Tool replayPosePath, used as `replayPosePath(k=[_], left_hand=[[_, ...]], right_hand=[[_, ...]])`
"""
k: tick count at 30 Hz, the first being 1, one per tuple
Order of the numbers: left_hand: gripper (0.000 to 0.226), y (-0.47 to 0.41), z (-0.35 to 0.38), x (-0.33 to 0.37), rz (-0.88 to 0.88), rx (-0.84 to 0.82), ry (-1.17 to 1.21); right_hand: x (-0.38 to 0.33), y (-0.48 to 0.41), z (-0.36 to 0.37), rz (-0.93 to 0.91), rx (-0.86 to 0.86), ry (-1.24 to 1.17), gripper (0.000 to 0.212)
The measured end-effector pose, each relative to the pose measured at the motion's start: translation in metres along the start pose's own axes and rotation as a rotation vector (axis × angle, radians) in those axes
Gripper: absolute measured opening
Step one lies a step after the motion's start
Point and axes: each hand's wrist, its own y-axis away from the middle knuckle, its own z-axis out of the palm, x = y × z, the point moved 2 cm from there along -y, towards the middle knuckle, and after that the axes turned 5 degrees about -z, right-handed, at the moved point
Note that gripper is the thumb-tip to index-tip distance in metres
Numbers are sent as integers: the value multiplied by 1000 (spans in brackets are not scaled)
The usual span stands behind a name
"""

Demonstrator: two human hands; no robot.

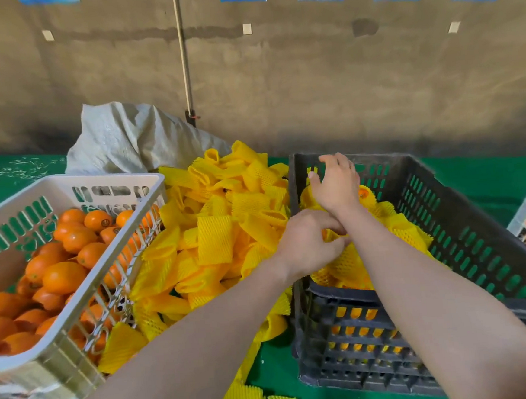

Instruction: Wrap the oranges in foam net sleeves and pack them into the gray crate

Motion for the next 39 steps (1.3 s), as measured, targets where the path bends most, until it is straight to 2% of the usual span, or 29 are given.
replayPosePath(k=[4,7,10,13,15,19,24,26,28,30,35,39], left_hand=[[11,32,-47,-22,-172,259,138],[8,56,-98,-54,-377,356,289],[9,85,-138,-78,-489,404,352],[16,115,-162,-92,-548,412,359],[17,126,-165,-94,-578,368,350],[15,147,-173,-100,-611,304,365],[16,158,-173,-102,-617,244,392],[16,160,-173,-103,-614,210,400],[15,162,-173,-104,-614,184,412],[14,165,-172,-105,-613,161,416],[15,172,-174,-110,-608,122,399],[14,172,-175,-116,-639,98,393]], right_hand=[[-52,35,-31,-234,190,-212,34],[-98,77,-29,-397,157,-324,30],[-134,121,7,-446,-154,-352,35],[-145,153,54,-382,-491,-213,40],[-137,166,76,-360,-643,-95,43],[-128,195,110,-315,-866,62,47],[-118,237,141,-338,-1035,316,61],[-114,248,146,-351,-1057,399,50],[-111,252,148,-326,-1026,387,32],[-109,252,148,-294,-989,379,25],[-112,232,131,-71,-838,233,23],[-124,206,96,60,-688,-117,31]])
